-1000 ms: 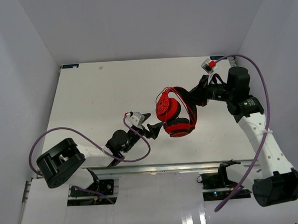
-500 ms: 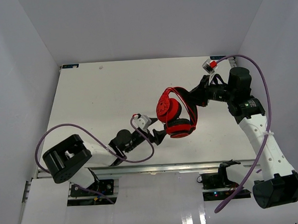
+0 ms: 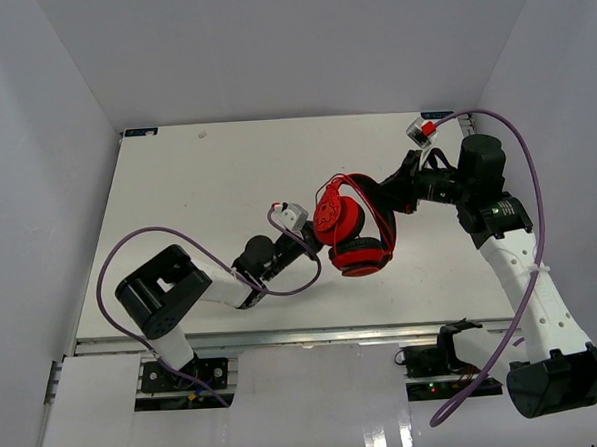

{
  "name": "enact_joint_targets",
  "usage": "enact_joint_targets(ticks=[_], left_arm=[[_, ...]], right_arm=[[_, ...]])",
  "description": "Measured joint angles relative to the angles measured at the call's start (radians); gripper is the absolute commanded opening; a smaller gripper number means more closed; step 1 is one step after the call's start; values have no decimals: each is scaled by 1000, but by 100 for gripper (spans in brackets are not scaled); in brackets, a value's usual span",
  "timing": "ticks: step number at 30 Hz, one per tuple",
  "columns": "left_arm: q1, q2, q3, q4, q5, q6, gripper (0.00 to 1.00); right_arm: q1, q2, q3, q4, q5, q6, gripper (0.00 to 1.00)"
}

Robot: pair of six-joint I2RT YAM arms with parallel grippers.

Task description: Wrap the headphones

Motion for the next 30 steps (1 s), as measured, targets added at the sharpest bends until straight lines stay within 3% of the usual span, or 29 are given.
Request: enact_joint_targets(ticks=[8,16,22,30], left_arm=[[-14,-12,-36,27,67,-123,0],[-104,150,19,76,120,-306,1],[-145,210,40,47,120,-445,3],[-141,206,-23,-53,69,-569,10]], right_arm=[[0,4,0,1,136,25,8],[81,59,-10,5,483,97,8],[207,74,-189,129,866,102,8],[241,140,-365,325,1086,98,8]])
